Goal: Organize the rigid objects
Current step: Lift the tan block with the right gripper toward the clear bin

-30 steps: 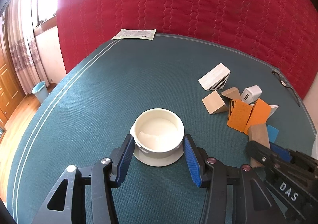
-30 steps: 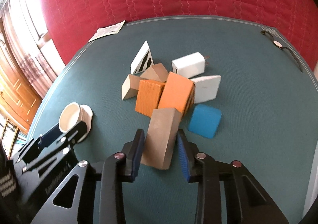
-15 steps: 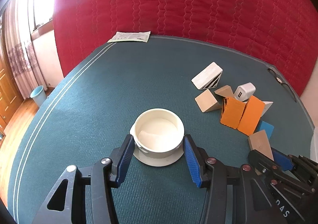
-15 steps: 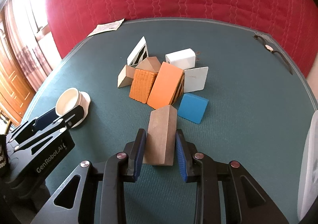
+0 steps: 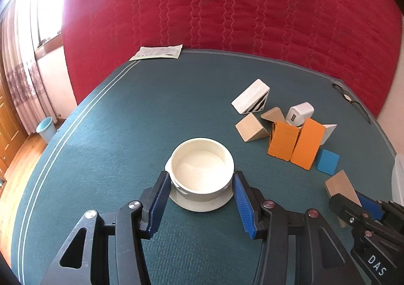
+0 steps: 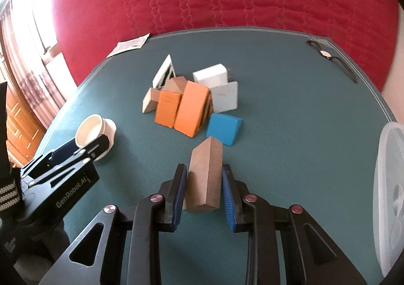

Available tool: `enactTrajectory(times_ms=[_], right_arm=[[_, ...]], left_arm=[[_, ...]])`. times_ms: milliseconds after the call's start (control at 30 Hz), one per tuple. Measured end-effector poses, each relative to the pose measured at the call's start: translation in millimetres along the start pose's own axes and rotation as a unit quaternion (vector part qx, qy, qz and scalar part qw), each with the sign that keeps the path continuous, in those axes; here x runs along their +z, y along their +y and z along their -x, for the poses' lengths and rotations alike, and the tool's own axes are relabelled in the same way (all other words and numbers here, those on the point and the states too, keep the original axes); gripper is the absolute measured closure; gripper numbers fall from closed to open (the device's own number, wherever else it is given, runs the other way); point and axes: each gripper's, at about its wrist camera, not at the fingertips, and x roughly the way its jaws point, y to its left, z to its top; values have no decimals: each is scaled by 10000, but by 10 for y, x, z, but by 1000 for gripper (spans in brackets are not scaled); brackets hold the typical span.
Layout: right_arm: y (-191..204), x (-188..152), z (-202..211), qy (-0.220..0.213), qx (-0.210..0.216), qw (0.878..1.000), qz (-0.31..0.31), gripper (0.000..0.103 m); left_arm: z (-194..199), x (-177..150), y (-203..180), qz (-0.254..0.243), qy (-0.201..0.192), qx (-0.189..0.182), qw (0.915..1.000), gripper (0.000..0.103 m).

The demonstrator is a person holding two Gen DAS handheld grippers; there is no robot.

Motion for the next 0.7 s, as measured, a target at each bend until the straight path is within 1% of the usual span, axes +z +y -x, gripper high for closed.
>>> enactTrajectory(times_ms=[200, 500, 700], right_arm=[[-102, -79, 28, 44, -32, 9999, -120, 75], [-243, -78, 309, -248, -97, 9992, -281, 75], [-438, -148, 506, -402, -223, 9978, -471, 75]], left_arm=[[31, -14, -44, -61, -26, -63, 10000, 50], [80, -39, -129, -207, -102, -219, 9995, 50], [107, -73, -200, -325, -137, -296, 9989, 50]])
